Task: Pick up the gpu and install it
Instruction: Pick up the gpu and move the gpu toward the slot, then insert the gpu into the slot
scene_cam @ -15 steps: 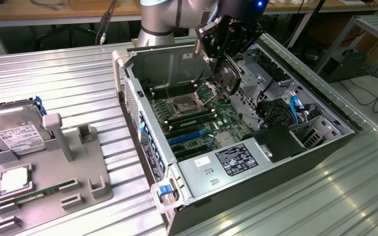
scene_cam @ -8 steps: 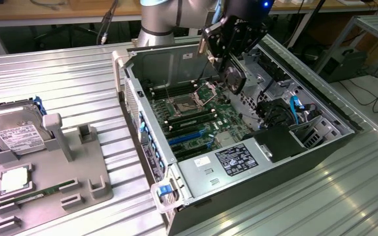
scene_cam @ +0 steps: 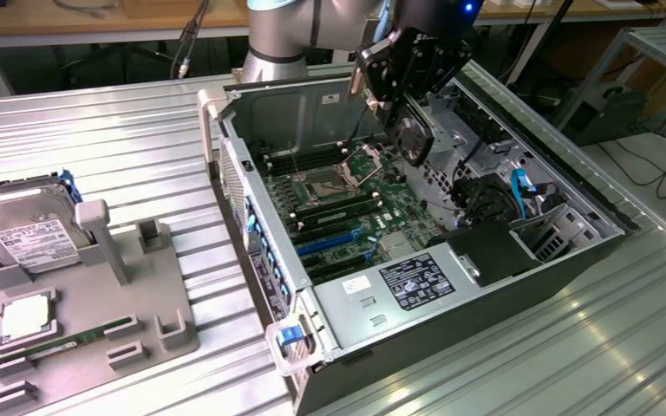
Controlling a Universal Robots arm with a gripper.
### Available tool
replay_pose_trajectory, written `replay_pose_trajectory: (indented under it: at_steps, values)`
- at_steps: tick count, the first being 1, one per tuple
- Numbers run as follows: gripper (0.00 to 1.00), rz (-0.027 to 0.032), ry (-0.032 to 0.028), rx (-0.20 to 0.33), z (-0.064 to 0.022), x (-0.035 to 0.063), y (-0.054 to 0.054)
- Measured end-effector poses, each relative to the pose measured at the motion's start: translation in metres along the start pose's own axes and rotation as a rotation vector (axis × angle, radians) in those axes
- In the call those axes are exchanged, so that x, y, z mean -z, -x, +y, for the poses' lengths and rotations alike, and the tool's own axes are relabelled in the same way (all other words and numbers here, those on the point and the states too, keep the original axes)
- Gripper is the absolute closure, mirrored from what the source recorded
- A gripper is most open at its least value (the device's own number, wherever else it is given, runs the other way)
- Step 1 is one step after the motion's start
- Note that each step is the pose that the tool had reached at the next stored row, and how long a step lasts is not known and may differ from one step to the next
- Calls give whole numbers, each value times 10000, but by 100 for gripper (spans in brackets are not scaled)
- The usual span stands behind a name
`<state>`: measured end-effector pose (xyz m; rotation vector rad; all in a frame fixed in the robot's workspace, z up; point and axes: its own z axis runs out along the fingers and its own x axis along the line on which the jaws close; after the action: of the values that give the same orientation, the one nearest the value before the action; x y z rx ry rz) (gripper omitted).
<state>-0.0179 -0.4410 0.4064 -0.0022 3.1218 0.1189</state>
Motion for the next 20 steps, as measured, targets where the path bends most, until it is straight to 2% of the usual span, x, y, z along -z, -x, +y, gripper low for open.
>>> replay_pose_trajectory:
  at_steps: [5,7,9,13,20]
  values:
    - [72,0,0,9,0,0,0]
    - [72,14,3,192,0,0,0]
    - [72,40,8,527,0,1,0]
    - [72,127,28,1670,0,0,0]
    - [72,211,49,2773,0,0,0]
